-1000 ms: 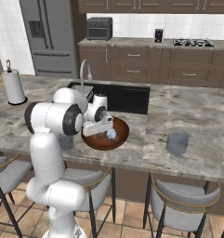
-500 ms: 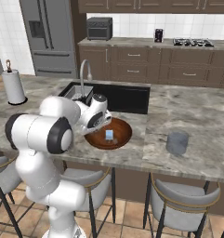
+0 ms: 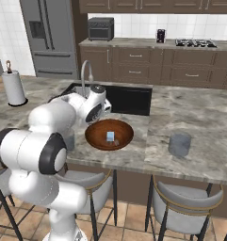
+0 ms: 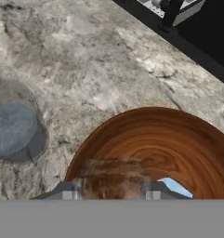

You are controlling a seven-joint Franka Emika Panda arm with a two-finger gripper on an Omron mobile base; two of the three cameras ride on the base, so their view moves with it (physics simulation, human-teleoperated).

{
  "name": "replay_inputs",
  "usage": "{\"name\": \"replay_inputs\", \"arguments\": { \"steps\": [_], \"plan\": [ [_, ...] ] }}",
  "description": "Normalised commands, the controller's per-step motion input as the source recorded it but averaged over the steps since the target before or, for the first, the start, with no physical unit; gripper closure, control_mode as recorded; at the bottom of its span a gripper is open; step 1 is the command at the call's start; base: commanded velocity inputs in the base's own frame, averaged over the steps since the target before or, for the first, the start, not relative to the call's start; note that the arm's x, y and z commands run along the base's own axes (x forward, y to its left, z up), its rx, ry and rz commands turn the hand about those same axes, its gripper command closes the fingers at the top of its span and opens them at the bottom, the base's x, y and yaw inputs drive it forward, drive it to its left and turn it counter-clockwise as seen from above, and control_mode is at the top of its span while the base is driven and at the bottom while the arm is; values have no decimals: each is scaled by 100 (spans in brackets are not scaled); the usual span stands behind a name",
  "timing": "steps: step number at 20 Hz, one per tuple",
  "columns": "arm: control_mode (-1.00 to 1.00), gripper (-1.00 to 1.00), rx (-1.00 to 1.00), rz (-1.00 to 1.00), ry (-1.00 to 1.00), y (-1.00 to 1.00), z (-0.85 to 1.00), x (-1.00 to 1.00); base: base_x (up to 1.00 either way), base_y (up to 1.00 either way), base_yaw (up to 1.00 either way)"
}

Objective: There are four ice cubes in the ice bowl. Place two ice cubes in each glass of water.

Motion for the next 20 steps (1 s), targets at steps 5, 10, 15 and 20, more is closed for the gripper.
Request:
{"name": "replay_inputs", "arguments": {
  "steps": [5,10,15,20],
  "plan": [
    [-100,100,0,0,29,2,81,-13,0,0,0],
    [-100,100,0,0,25,5,41,-50,0,0,0],
    [-100,100,0,0,5,35,2,-77,0,0,0],
    [-100,100,-2,0,0,63,-6,-94,0,0,0]
  ]
}}
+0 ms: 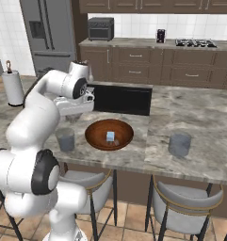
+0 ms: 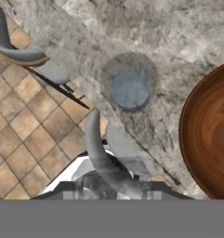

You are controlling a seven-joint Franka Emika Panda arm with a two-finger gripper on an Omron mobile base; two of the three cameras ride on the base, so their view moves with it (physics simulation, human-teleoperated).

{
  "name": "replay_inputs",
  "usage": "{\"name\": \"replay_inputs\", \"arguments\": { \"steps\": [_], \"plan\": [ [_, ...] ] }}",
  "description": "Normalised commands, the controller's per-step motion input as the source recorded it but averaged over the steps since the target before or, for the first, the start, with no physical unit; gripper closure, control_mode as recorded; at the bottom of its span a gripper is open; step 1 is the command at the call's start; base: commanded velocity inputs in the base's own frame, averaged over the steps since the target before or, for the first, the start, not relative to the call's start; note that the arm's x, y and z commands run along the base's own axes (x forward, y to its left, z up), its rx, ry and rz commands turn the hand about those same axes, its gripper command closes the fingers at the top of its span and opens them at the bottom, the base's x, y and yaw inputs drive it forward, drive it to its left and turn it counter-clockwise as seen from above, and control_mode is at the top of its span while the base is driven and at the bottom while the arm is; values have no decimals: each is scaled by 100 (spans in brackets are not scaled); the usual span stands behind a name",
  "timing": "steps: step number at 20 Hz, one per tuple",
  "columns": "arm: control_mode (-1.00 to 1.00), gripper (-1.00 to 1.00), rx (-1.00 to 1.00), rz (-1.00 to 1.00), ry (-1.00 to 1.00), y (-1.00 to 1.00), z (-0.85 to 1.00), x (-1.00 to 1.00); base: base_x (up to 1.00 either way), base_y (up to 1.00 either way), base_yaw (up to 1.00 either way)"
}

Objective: There are four ice cubes in the ice bowl. Place two ice cubes in each glass of water.

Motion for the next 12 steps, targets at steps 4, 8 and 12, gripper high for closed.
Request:
{"name": "replay_inputs", "arguments": {
  "steps": [4,8,12],
  "plan": [
    [-100,100,-3,0,0,61,0,-89,0,0,0],
    [-100,100,0,0,0,36,0,-40,0,0,0],
    [-100,100,-1,0,0,19,0,1,0,0,0]
  ]
}}
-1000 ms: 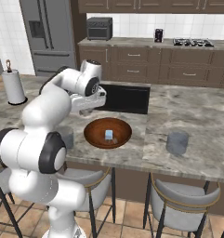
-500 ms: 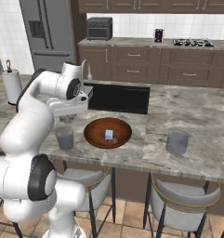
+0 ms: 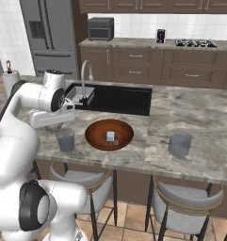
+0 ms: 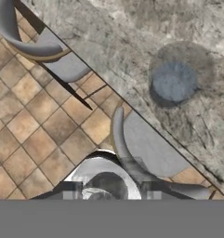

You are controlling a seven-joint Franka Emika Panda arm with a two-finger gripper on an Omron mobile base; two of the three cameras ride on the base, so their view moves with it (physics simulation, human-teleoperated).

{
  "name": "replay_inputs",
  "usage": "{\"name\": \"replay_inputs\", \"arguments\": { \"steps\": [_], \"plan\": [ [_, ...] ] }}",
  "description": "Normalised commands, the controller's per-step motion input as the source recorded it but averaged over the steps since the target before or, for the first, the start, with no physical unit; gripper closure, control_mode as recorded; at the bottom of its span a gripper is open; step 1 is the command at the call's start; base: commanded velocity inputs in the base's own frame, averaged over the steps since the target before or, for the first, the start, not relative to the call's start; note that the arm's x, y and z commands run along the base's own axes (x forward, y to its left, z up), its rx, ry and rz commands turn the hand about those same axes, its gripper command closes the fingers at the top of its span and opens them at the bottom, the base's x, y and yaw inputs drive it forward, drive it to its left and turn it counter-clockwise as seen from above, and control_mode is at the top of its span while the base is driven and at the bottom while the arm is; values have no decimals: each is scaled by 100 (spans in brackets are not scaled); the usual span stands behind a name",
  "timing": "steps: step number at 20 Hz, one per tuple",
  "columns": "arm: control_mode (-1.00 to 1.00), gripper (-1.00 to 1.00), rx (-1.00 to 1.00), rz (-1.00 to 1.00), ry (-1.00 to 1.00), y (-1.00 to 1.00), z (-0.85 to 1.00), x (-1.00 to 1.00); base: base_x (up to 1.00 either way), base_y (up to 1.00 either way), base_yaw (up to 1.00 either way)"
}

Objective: There are four ice cubes in the ice bowl. Place two ice cubes in each glass of water.

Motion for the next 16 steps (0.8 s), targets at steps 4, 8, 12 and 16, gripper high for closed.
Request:
{"name": "replay_inputs", "arguments": {
  "steps": [4,8,12,16],
  "plan": [
    [-100,100,0,-1,1,16,0,15,0,0,0],
    [-100,100,-1,-4,3,18,0,31,0,0,0],
    [-100,100,0,0,4,3,0,44,0,0,0],
    [-100,100,0,0,3,0,0,45,0,0,0]
  ]
}}
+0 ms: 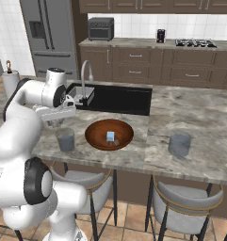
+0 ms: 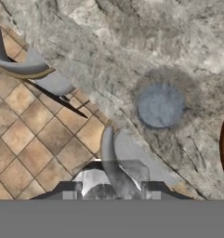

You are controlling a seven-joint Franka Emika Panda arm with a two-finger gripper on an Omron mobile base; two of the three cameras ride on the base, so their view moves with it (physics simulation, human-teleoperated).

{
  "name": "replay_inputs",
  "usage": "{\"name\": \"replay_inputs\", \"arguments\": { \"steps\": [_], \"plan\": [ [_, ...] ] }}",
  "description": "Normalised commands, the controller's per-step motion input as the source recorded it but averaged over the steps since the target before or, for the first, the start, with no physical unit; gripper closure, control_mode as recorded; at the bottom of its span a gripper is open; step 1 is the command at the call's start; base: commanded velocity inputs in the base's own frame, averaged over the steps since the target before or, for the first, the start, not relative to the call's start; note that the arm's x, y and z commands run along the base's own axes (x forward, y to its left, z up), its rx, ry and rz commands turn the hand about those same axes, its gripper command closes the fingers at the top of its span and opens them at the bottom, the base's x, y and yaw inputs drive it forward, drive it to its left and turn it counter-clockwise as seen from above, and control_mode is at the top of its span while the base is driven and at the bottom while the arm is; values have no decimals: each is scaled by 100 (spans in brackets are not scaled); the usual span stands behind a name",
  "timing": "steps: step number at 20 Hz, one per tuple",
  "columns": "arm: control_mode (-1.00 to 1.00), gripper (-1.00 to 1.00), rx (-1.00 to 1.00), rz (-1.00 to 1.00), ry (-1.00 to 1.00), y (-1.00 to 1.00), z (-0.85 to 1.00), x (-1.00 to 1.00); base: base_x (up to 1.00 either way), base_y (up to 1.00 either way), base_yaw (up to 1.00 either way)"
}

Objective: There are four ice cubes in the ice bowl. Place two ice cubes in each glass of water.

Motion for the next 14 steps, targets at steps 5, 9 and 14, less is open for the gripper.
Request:
{"name": "replay_inputs", "arguments": {
  "steps": [5,9,14],
  "plan": [
    [-100,100,-3,-2,0,0,-1,35,0,0,0],
    [-100,100,-9,-5,0,0,-16,26,0,0,0],
    [-100,100,-8,-5,0,0,-17,13,0,0,0]
  ]
}}
